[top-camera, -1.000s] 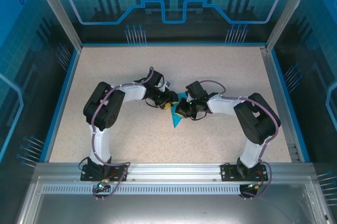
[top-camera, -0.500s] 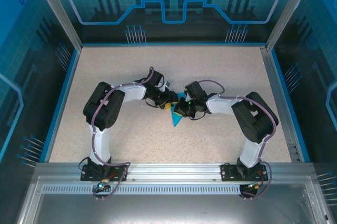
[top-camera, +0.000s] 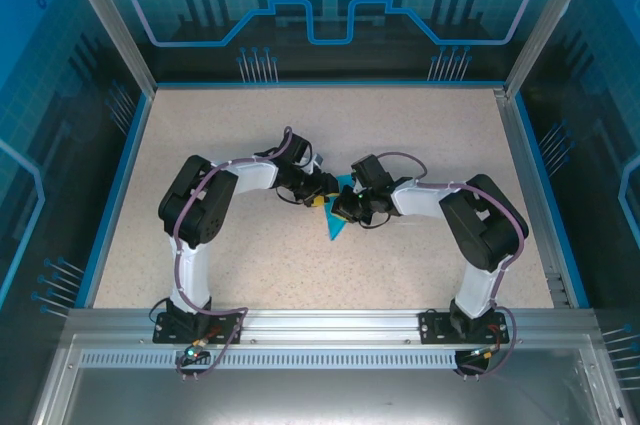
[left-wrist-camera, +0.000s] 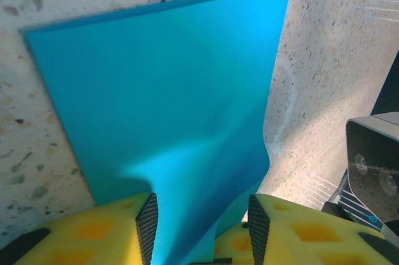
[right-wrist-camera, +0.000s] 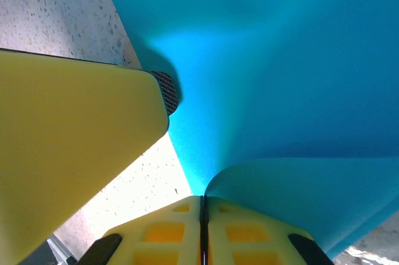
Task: Fold a paper plane with a square sheet of paper (pick it up from the middle)
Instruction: Third fold the triangle at the center of the table.
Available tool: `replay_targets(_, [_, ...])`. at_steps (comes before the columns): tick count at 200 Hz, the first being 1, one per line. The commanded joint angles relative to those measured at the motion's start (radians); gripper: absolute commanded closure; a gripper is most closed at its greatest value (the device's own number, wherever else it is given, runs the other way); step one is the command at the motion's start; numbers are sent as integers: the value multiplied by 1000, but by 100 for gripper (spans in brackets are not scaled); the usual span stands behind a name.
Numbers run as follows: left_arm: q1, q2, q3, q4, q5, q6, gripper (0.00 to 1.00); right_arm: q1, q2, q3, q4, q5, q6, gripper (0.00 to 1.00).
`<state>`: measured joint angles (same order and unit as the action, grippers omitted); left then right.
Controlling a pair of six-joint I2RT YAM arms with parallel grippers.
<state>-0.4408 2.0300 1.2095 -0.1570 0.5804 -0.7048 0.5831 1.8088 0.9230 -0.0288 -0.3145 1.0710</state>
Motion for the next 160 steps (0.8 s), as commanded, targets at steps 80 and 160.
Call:
replay_targets(80, [-11, 11, 23, -37, -7, 18, 54, 17, 31, -5, -36, 19, -34, 90])
replay_targets(160, [-13, 10, 22, -38, -4, 18, 54, 17, 42, -16, 21, 5, -24, 90])
